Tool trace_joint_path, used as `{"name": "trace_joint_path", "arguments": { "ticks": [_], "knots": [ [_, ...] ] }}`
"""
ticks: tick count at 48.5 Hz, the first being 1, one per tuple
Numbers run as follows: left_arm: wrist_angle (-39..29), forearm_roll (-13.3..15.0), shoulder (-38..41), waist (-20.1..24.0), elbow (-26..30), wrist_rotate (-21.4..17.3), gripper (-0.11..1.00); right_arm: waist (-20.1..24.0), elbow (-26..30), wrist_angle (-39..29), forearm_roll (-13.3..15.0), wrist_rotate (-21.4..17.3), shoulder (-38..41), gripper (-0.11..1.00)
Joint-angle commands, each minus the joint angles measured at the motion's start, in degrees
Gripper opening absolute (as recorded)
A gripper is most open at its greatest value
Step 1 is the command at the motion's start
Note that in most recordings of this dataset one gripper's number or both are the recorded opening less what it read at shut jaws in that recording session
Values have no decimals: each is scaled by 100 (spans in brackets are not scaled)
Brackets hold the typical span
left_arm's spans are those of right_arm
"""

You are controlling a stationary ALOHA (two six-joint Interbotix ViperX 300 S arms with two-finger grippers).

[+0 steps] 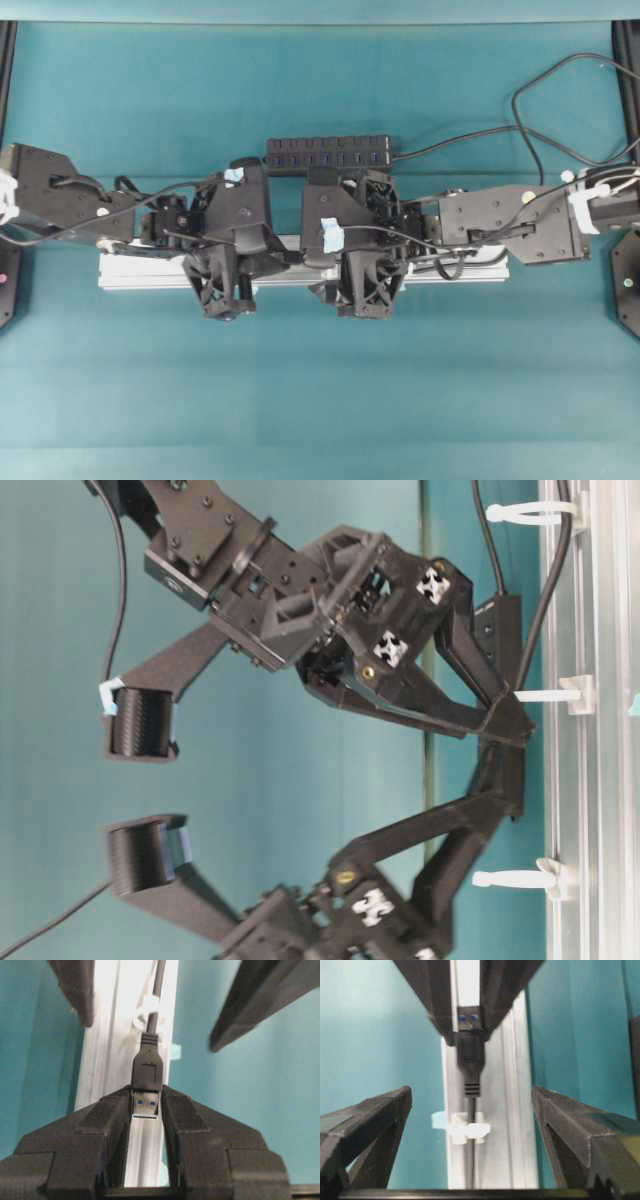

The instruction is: Pass the USB cable through three rings with both arms.

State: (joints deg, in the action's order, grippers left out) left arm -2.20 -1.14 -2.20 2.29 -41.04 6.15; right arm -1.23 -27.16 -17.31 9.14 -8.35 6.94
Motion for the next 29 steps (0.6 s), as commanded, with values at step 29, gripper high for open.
{"name": "trace_joint_path", "arguments": {
  "ticks": [29],
  "knots": [
    [-167, -18, -246, -53, 97, -44, 23, -26, 176, 316, 9, 62, 123, 25]
  ]
}}
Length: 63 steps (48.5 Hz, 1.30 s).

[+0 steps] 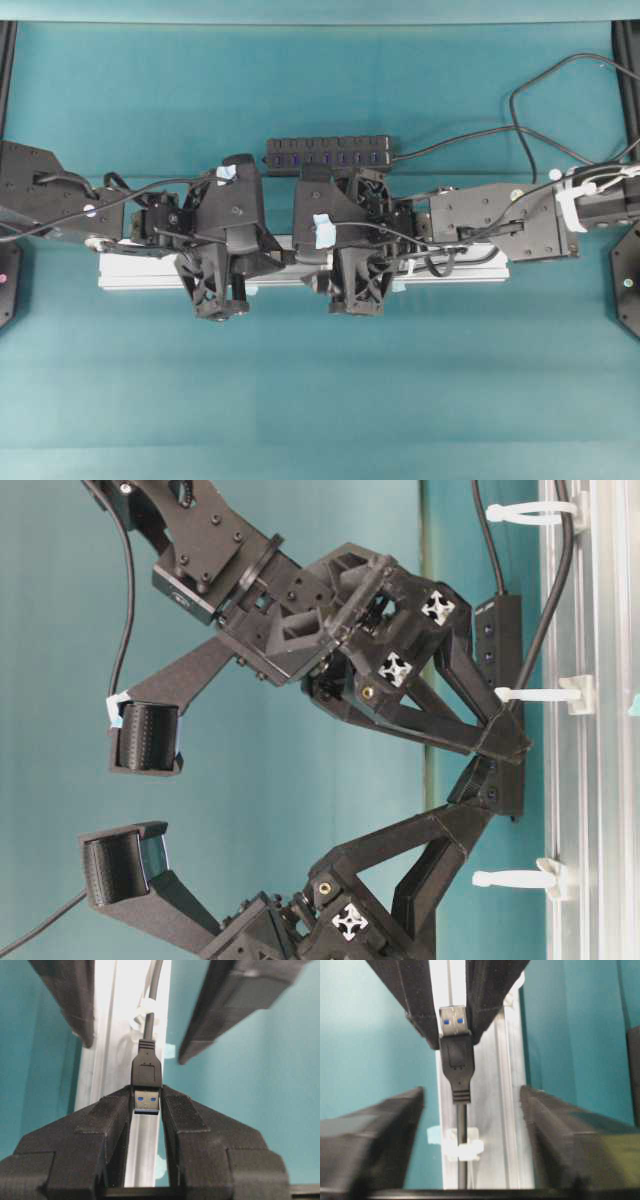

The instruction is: Pass the USB cable through three rings with both arms.

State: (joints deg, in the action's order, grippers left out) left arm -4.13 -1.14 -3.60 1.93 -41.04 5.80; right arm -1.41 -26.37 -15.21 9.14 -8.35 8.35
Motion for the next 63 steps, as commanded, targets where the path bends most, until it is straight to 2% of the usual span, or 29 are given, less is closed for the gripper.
{"name": "trace_joint_path", "arguments": {
  "ticks": [1, 7, 12, 29, 39, 41, 48, 51, 63],
  "knots": [
    [26, -18, -105, -18, 97, -9, 23, -9, 97, 123, 9, 62, -9, 21],
    [26, -18, -105, -18, 97, 9, 23, -9, 97, 246, 18, 88, 0, 2],
    [26, -9, -114, -18, 70, 35, 23, -9, 97, 290, 35, 141, -9, -5],
    [26, -9, -158, 18, 70, 62, 23, -18, 105, 202, 35, 141, 18, -6],
    [18, -9, -492, 18, 44, 105, 23, -44, 237, -9, 35, 132, 132, -6],
    [9, -9, -571, 18, 9, 123, 27, -53, 272, 0, 35, 105, 149, -6],
    [-167, -18, -844, 9, -167, 229, 72, -114, 483, -62, 35, 141, 246, -6],
    [-272, -18, -976, -9, -272, 325, 86, -141, 571, -167, 35, 141, 290, -6],
    [-316, -18, -1582, -35, -773, 686, 74, -220, 984, -642, 35, 176, 536, -6]
  ]
}}
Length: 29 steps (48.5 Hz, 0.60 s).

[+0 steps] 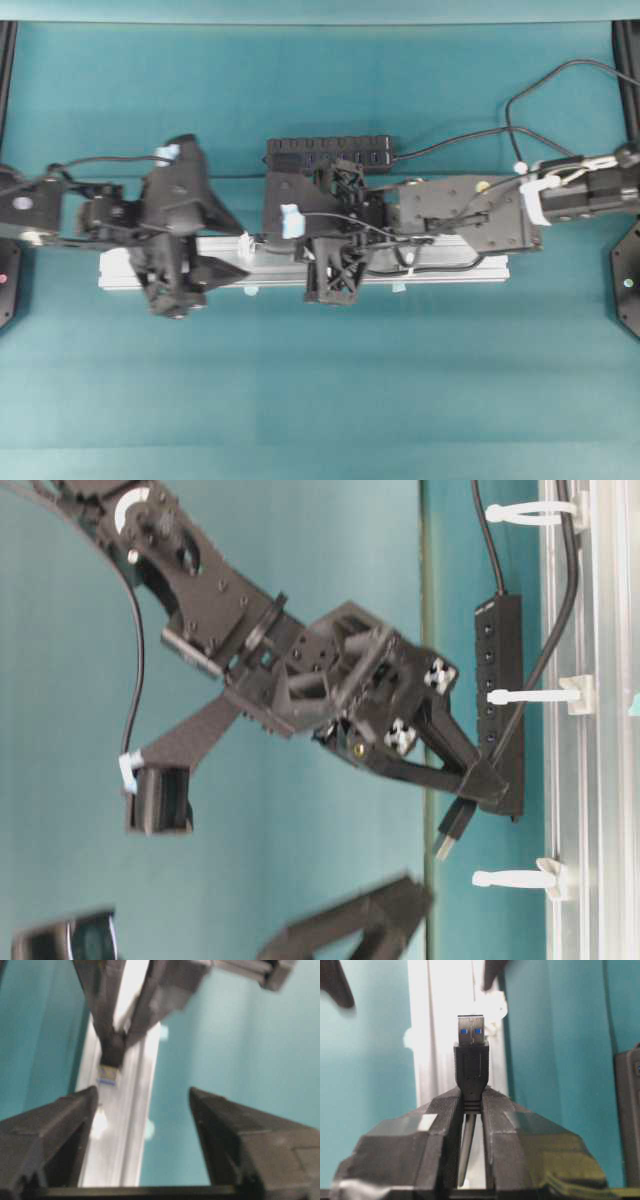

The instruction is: Pass the USB cable through three rings with both arms.

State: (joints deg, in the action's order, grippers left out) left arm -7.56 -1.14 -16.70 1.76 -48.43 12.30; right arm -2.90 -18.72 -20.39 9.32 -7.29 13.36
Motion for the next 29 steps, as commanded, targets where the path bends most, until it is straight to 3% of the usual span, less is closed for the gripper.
{"name": "trace_joint_path", "arguments": {
  "ticks": [1, 15, 29],
  "knots": [
    [18, -18, -343, -18, -70, 44, 74, -88, 264, -176, 18, 88, 79, -6],
    [0, -18, -1055, -18, -545, 62, 74, -114, 686, -853, 18, 360, 457, -6],
    [-9, -18, -1485, -18, -817, 62, 74, -105, 721, -853, 18, 387, 589, -6]
  ]
}}
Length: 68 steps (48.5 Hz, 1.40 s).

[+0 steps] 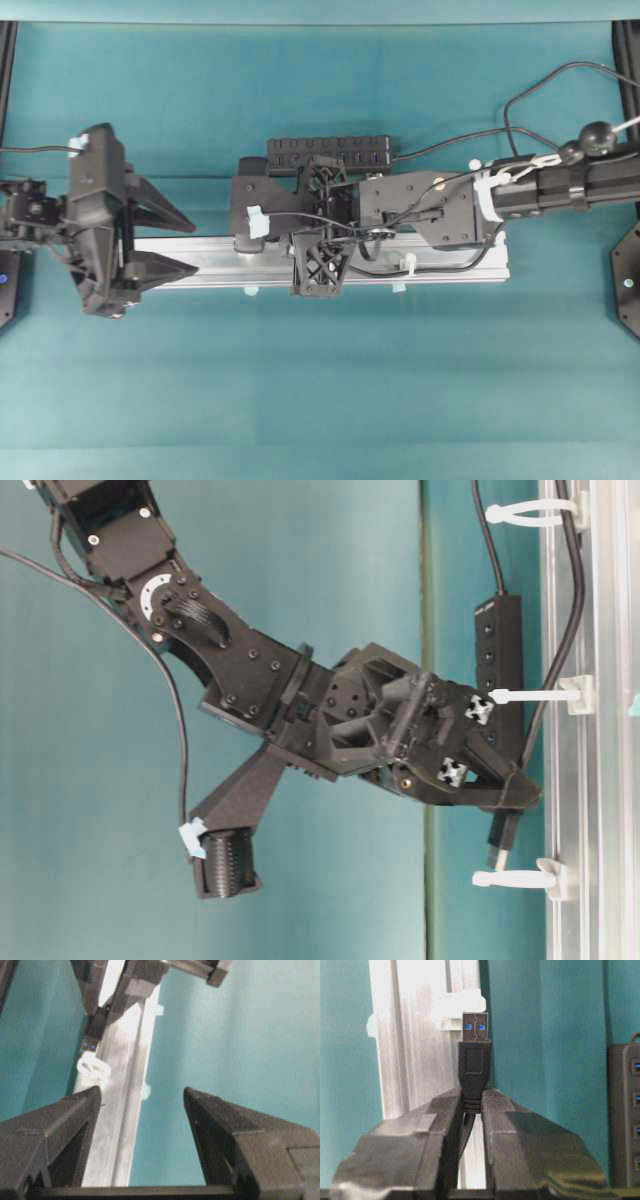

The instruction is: Pass the USB cable through three rings with both arms.

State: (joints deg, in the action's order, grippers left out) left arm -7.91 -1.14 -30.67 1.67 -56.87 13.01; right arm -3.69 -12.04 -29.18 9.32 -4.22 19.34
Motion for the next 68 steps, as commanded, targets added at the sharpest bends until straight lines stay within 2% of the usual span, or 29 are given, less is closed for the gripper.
{"name": "trace_joint_path", "arguments": {
  "ticks": [1, 37, 47, 55, 68],
  "knots": [
    [26, -18, -97, -9, 18, -18, 74, -26, 53, 35, 18, 79, 0, -6],
    [26, -18, -70, 79, -35, -53, 72, 44, 325, 229, 18, 79, 246, -6],
    [26, -18, -44, 97, -132, -53, 72, 44, 334, 466, -9, 79, 255, -6],
    [70, -18, 53, 316, -299, -149, 72, 62, 334, 598, -35, 62, 255, -6],
    [264, -18, 554, 589, -396, -563, 72, 88, 334, 694, -70, 35, 264, -6]
  ]
}}
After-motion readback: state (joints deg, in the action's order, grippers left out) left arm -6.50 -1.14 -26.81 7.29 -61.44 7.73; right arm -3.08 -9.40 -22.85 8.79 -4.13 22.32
